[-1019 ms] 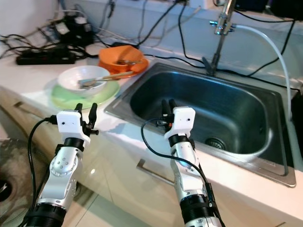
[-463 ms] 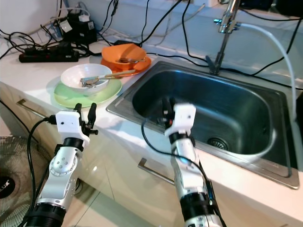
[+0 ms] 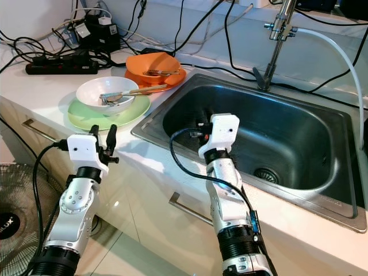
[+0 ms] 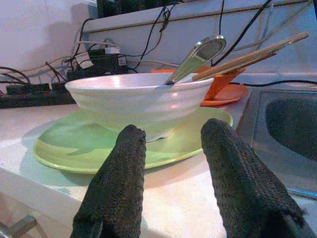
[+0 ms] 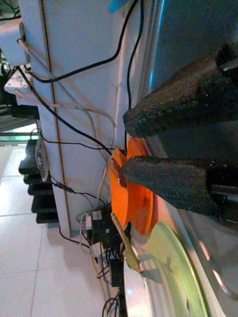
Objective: Kitchen organization
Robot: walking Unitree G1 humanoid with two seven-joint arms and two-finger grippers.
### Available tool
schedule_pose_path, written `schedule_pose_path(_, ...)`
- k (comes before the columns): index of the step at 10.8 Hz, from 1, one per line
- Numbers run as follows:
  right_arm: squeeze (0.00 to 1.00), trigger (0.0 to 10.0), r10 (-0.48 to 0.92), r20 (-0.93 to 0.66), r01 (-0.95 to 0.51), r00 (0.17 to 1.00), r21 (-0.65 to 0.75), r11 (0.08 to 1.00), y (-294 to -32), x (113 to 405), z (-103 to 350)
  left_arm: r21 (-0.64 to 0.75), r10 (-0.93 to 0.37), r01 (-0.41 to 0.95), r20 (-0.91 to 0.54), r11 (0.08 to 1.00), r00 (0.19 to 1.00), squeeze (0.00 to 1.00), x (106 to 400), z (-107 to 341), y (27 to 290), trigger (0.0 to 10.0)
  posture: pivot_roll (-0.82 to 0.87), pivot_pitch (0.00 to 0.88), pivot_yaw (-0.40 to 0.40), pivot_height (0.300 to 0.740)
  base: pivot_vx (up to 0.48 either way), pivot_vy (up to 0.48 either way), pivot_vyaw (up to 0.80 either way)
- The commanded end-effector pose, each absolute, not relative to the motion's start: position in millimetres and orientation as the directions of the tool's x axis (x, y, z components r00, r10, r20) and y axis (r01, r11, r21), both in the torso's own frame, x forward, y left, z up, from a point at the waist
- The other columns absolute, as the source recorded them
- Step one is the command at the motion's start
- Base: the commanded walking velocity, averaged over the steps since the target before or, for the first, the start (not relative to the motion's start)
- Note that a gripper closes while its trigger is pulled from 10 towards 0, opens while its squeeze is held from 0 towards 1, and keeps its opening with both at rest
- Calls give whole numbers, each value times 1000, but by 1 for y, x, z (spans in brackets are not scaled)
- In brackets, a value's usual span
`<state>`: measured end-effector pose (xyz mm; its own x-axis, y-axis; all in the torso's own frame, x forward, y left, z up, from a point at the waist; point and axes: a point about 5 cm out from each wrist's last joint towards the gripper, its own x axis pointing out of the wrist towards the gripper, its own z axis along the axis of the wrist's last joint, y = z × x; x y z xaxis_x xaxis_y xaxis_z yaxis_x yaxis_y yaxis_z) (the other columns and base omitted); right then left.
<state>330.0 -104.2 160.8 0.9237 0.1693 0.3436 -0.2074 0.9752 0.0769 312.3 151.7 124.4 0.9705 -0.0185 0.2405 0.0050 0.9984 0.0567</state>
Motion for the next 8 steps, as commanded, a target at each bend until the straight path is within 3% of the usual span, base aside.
schedule_pose_path(1,0,10000,166,345,-207,924,85,975,-104,330,163,61,-12,-4,253,998,967,0,314,130,152,10000,161,3,7,740,247,0,0)
schedule_pose_path(8,0,10000,174,328,-214,929,89,973,-102,329,159,62,-13,-3,252,998,968,0,314,129,153,10000,163,4,9,740,308,0,0)
